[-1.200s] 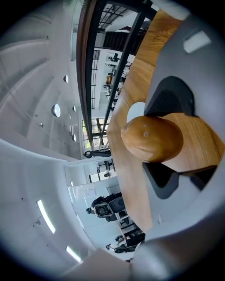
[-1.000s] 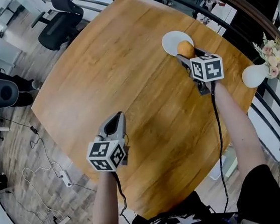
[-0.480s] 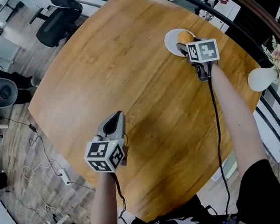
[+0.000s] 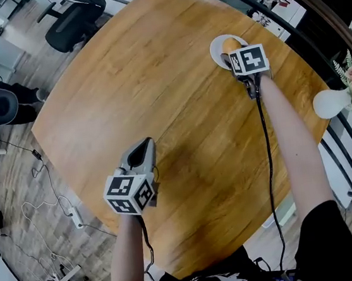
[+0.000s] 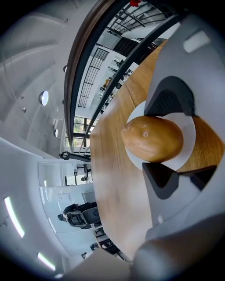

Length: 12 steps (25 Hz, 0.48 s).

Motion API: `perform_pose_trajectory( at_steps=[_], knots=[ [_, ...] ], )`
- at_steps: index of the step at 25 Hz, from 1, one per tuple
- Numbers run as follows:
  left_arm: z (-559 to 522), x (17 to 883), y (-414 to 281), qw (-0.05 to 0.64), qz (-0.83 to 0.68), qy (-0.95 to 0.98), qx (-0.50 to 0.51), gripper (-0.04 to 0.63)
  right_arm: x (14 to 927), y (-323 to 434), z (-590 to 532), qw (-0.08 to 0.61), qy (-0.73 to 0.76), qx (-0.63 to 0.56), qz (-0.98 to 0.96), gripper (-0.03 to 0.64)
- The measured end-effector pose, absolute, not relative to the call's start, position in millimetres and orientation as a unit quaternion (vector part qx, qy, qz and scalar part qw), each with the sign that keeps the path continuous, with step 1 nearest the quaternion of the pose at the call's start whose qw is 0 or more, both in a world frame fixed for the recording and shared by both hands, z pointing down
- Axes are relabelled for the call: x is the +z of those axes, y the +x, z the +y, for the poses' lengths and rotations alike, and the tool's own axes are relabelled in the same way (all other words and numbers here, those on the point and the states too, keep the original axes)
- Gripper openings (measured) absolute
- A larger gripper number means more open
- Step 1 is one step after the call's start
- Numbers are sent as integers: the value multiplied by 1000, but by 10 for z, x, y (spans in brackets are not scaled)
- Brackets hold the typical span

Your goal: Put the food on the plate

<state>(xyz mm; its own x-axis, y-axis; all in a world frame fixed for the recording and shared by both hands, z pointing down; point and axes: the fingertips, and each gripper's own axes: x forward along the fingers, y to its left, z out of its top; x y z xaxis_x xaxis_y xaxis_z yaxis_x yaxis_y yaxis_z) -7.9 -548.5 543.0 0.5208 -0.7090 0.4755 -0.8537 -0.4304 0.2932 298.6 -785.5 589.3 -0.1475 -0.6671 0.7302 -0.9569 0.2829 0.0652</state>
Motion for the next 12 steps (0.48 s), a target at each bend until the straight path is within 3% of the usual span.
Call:
perform_pose_trajectory(
  at_steps=[12],
  knots=[
    [-5440, 5314, -262, 250, -482, 829, 137, 2, 5762, 2950, -7798, 297, 554, 224, -745, 426]
  ],
)
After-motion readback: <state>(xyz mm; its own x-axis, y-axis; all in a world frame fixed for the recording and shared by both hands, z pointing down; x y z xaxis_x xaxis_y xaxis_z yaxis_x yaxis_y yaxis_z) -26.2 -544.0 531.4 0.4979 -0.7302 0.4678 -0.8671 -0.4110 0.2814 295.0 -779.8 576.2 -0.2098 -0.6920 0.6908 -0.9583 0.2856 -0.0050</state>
